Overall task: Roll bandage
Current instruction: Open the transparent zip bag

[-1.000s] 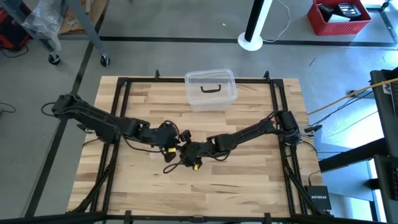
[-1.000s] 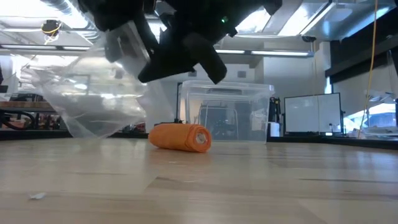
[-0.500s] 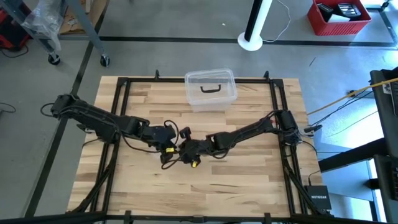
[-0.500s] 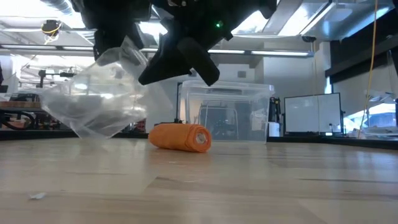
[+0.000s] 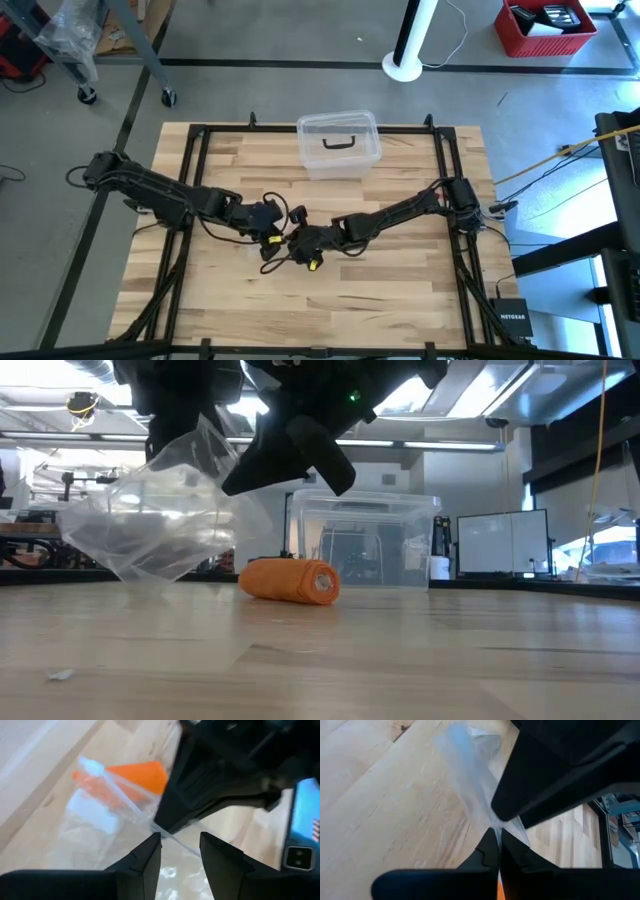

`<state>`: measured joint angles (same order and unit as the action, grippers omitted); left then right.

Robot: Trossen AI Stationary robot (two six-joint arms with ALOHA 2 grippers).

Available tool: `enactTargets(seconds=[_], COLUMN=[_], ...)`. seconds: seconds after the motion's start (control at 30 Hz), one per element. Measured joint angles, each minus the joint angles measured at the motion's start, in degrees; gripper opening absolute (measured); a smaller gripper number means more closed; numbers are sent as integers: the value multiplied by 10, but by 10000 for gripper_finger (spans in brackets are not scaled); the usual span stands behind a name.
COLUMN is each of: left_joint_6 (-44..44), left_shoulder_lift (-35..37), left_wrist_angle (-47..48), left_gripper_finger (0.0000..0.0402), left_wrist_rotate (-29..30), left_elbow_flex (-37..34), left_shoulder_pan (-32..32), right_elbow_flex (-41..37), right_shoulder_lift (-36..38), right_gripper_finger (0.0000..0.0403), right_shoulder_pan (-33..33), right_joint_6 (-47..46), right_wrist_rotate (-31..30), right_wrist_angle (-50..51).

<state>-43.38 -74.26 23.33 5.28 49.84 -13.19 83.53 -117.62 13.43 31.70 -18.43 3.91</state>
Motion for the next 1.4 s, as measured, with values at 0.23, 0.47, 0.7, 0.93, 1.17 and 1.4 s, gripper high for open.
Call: enactTargets(seconds=[0.23,0.47,0.7,0.93,1.17,1.4], left_joint_6=[-12,-15,-16,-1,-9,18], left_shoulder_lift=[0,-9,-37,-48,-50,-50], left_wrist_angle=[12,-16,-27,-15,86,114], left_gripper_finger=[129,129,124,27,3,2], left_wrist_rotate=[5,0,-11,2,74,259], left_elbow_flex=[0,0,1,1,10,48], left_shoulder_pan=[0,-6,-6,-6,-15,-61], right_elbow_flex=[0,0,-2,-2,0,0], right_shoulder_lift=[0,0,-1,-2,0,-5], right_gripper_finger=[1,1,1,1,1,1], right_shoulder_pan=[0,1,1,1,2,5], right_joint_6=[-1,-13,-15,-16,-65,-104], right_wrist_rotate=[0,1,5,6,23,102], right_wrist_angle=[1,-4,2,4,29,8])
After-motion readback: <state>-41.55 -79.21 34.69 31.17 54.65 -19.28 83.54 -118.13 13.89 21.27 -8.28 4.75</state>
